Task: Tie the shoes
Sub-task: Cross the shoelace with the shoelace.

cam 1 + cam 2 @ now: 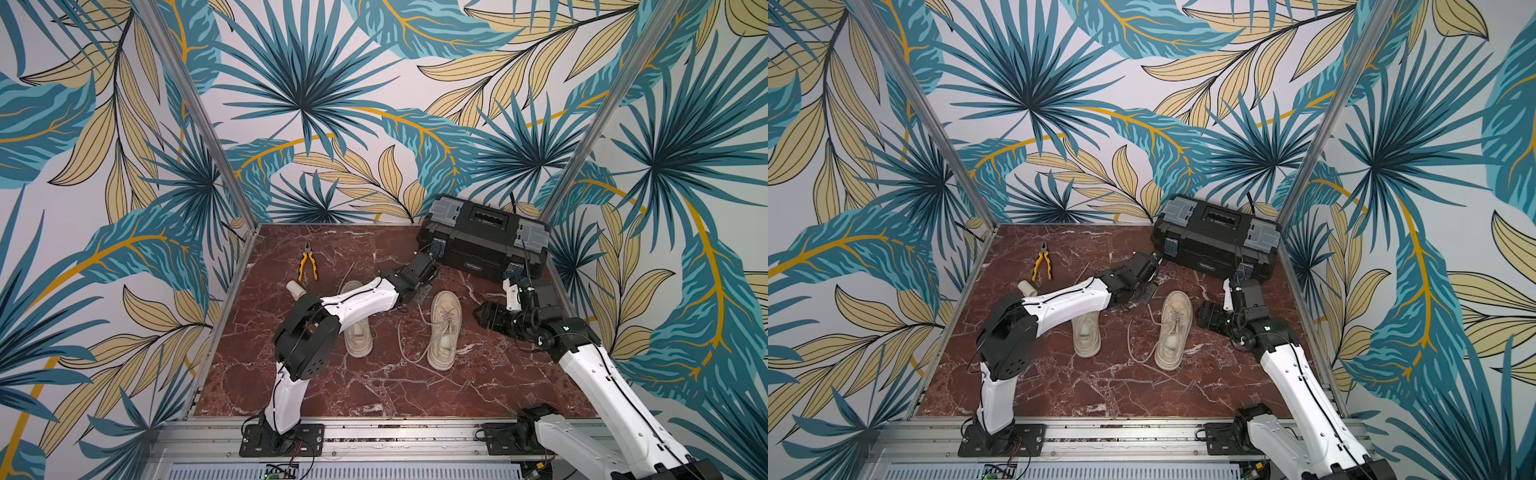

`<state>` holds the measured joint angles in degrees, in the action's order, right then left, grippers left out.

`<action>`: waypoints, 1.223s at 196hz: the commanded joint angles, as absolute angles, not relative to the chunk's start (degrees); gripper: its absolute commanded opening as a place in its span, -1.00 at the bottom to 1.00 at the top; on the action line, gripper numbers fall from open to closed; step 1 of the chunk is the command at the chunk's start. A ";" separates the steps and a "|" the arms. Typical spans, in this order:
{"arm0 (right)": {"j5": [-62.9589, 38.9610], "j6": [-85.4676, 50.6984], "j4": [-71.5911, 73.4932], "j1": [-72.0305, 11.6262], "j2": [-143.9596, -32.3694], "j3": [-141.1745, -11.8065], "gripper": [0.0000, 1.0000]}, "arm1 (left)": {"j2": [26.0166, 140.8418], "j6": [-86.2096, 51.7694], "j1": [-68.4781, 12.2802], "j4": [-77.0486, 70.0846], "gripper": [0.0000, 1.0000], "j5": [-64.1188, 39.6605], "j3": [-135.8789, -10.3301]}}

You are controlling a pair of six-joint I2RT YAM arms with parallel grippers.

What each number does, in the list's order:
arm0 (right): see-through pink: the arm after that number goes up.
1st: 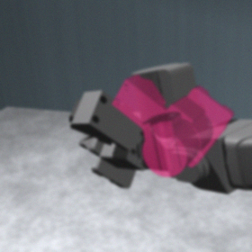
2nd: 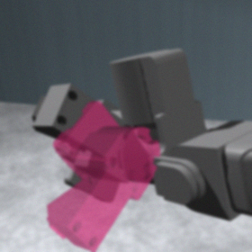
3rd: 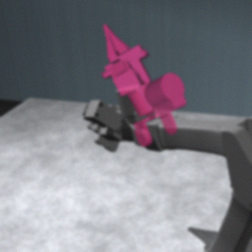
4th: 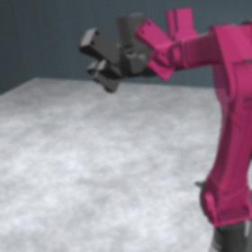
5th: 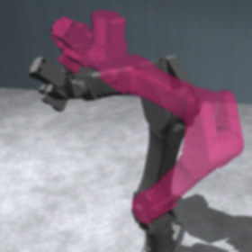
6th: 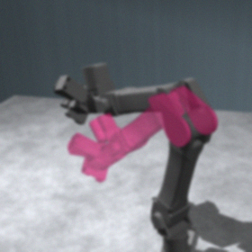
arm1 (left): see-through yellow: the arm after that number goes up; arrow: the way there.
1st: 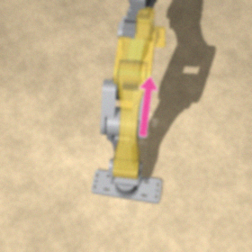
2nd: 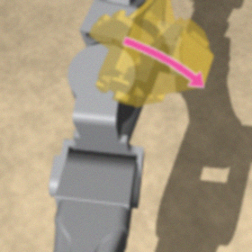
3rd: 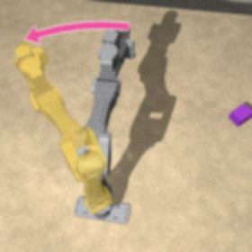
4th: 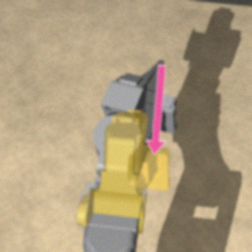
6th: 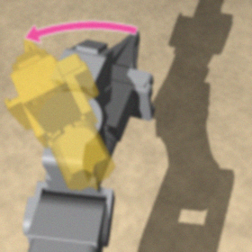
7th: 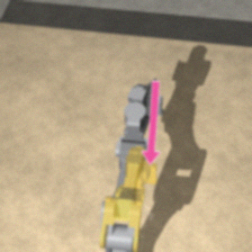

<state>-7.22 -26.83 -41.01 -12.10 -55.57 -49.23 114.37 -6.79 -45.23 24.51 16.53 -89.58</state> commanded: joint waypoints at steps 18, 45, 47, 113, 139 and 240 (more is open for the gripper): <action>-1.26 -30.70 -39.84 -19.64 -60.68 -50.66 0.67 | 109.12 -8.21 -44.22 20.31 -1.00 18.59 -84.59; -0.66 -33.47 -36.60 -24.60 -65.57 -50.55 0.61 | 107.04 -8.68 -43.77 19.28 -1.00 18.15 -82.63; -0.56 -33.59 -36.33 -24.92 -65.92 -50.59 0.61 | 106.94 -8.70 -43.79 19.26 -1.00 18.12 -82.51; 2.50 -36.21 -30.65 -30.49 -75.52 -50.83 0.43 | 105.22 -8.92 -43.70 18.11 -1.00 17.75 -79.92; 3.94 -36.14 -29.71 -30.96 -78.03 -51.15 0.33 | 105.12 -9.14 -43.77 17.82 -1.00 17.36 -79.72; 3.34 -36.84 -26.51 -33.41 -86.25 -54.82 -0.60 | 101.45 -9.04 -43.59 14.75 -1.00 19.07 -75.23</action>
<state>3.44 -36.25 -28.58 -31.92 -85.03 -52.82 104.90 -8.54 -43.81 18.04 17.87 -77.73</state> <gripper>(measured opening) 0.265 0.061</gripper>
